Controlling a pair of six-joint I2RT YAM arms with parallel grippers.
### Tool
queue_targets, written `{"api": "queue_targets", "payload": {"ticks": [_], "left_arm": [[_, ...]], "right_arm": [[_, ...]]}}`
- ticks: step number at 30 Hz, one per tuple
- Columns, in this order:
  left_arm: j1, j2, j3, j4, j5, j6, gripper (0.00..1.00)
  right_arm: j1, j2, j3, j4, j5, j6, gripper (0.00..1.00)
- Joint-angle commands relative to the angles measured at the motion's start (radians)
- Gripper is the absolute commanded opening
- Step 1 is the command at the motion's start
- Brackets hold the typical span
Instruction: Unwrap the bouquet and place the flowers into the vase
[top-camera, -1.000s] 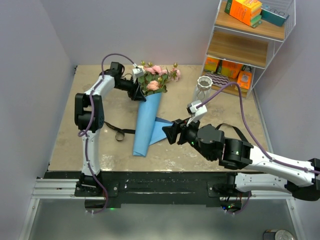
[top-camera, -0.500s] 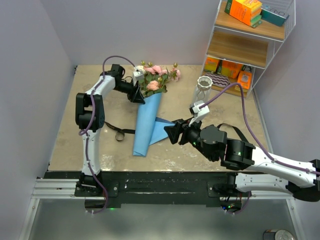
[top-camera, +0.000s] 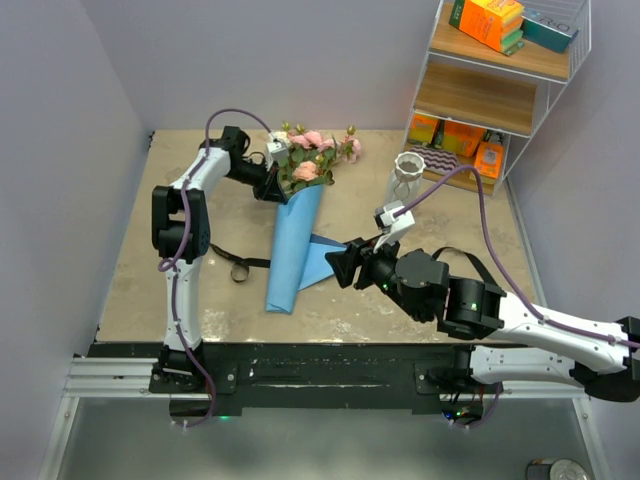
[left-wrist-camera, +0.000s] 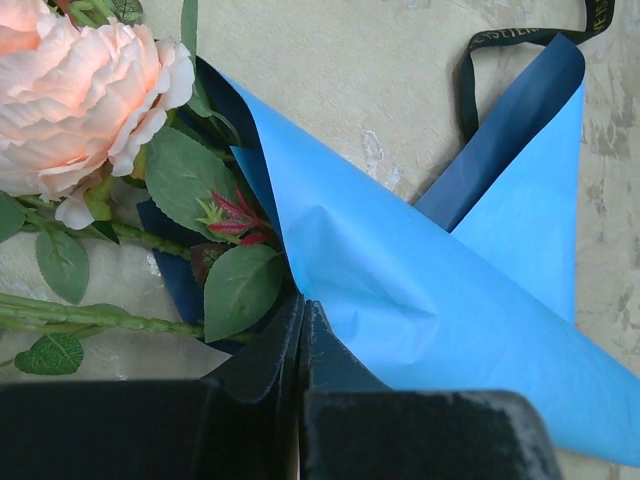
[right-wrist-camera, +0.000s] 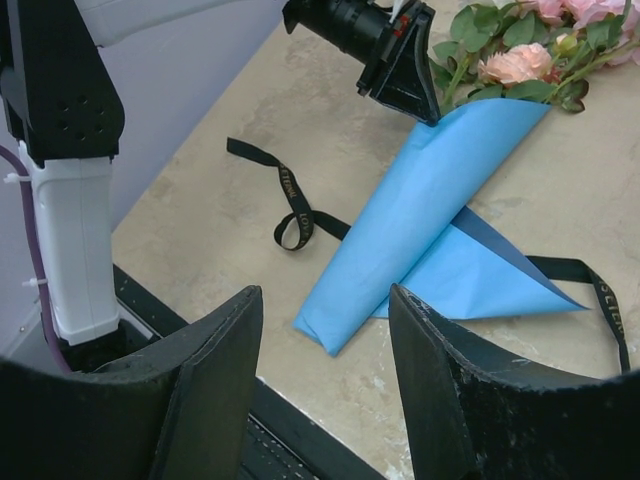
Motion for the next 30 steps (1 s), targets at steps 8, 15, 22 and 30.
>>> {"api": "queue_targets", "payload": {"ticks": [8, 15, 22, 30], "left_arm": [[0.001, -0.178, 0.055, -0.171, 0.100, 0.064, 0.00], [0.001, -0.252, 0.049, -0.225, 0.157, 0.068, 0.04], [0.001, -0.116, 0.146, -0.279, 0.076, 0.145, 0.59], [0.000, 0.039, 0.263, -0.264, 0.010, 0.133, 0.61]], "right_arm": [[0.000, -0.050, -0.011, 0.027, 0.026, 0.023, 0.55], [0.000, -0.081, -0.031, 0.012, 0.038, 0.036, 0.54], [0.000, -0.087, -0.037, 0.003, 0.031, 0.040, 0.62], [0.000, -0.087, -0.042, 0.027, 0.003, 0.010, 0.64]]}}
